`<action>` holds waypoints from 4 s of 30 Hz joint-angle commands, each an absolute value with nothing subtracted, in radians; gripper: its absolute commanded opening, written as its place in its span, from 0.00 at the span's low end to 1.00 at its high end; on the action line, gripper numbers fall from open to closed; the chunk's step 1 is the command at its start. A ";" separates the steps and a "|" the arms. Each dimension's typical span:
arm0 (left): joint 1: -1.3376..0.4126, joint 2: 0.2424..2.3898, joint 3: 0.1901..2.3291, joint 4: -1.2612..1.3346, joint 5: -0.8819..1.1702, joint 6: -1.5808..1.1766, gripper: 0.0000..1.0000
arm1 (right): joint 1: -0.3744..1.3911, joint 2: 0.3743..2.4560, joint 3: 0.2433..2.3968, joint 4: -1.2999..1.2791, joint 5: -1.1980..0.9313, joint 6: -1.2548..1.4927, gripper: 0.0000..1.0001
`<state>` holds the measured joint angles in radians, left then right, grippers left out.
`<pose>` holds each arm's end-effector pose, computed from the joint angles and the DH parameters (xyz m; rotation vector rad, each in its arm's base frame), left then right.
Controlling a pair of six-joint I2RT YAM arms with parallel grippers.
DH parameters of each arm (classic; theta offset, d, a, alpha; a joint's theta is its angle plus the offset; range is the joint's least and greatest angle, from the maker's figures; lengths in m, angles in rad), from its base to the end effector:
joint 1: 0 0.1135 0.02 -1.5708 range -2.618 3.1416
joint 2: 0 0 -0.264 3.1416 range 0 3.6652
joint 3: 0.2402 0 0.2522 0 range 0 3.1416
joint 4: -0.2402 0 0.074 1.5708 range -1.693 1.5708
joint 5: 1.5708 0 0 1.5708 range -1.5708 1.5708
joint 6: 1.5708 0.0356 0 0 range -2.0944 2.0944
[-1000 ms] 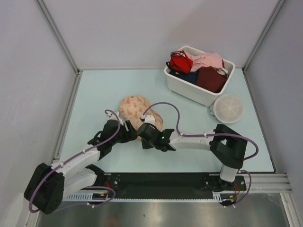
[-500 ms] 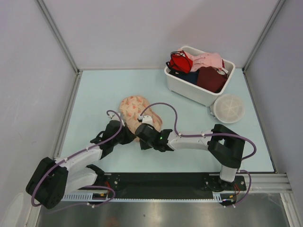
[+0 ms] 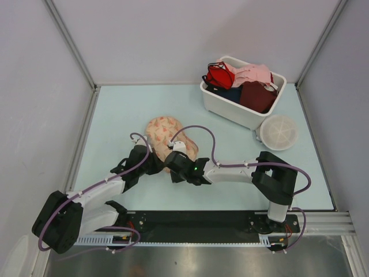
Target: Unzip the laundry bag and remove the bra
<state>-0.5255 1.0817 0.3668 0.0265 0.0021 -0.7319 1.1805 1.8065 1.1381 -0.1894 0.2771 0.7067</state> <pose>0.1772 -0.1029 0.1616 -0.2407 2.3357 -0.6541 0.1543 0.3495 0.1836 -0.4521 2.4158 0.5392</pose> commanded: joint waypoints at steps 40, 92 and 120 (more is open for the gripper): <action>-0.489 1.310 0.620 0.023 -0.051 -0.517 0.00 | 1.189 1.739 1.091 -0.203 0.279 0.745 0.00; -0.492 0.968 0.322 -0.003 0.031 -0.788 0.14 | 1.180 1.805 1.137 -0.078 0.170 0.747 0.00; -0.491 1.045 0.334 0.055 0.002 -0.756 0.00 | 1.169 1.669 1.003 -0.202 0.327 0.810 0.00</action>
